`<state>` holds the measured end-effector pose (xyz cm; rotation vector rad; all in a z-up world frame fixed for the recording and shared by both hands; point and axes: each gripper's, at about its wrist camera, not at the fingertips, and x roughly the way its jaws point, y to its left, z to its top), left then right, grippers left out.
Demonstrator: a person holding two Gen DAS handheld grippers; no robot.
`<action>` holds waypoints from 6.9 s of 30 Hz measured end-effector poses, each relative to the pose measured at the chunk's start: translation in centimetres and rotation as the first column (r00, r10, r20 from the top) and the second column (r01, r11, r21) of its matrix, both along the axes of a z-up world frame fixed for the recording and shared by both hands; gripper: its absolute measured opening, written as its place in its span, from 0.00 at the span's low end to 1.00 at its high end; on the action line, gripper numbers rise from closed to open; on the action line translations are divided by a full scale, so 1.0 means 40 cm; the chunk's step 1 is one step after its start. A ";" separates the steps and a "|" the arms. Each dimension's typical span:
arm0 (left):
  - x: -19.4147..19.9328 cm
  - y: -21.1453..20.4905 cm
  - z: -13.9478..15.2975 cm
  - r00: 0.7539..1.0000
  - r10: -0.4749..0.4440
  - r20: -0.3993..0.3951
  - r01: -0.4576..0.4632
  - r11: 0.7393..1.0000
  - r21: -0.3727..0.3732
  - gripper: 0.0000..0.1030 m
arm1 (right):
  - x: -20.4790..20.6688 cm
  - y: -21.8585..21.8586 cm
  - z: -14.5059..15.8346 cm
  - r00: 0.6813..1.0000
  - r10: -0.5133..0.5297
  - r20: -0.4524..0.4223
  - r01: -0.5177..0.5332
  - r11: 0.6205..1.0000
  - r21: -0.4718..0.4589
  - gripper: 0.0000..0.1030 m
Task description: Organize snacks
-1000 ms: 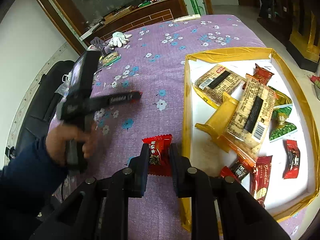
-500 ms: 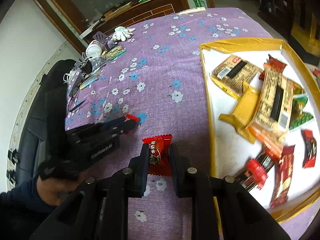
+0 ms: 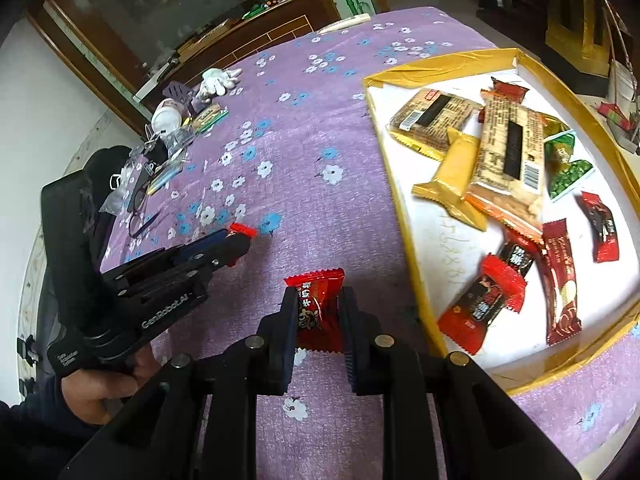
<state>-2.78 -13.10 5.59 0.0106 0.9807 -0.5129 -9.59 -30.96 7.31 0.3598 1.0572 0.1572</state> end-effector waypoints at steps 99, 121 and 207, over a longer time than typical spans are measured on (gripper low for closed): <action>-0.147 -0.576 -0.009 0.976 -0.210 0.062 0.192 0.957 0.216 0.44 | -0.005 -0.508 0.009 0.990 -0.134 0.051 0.131 0.990 0.050 0.24; -0.161 -0.505 0.064 0.970 -0.160 0.181 0.116 0.967 0.228 0.81 | -0.120 -0.489 0.036 0.964 -0.253 0.079 0.251 0.968 0.025 0.40; -0.188 -0.294 0.130 0.968 -0.173 0.183 0.096 0.925 0.367 0.99 | -0.227 -0.280 0.039 0.948 -0.314 0.042 0.316 0.928 -0.198 0.73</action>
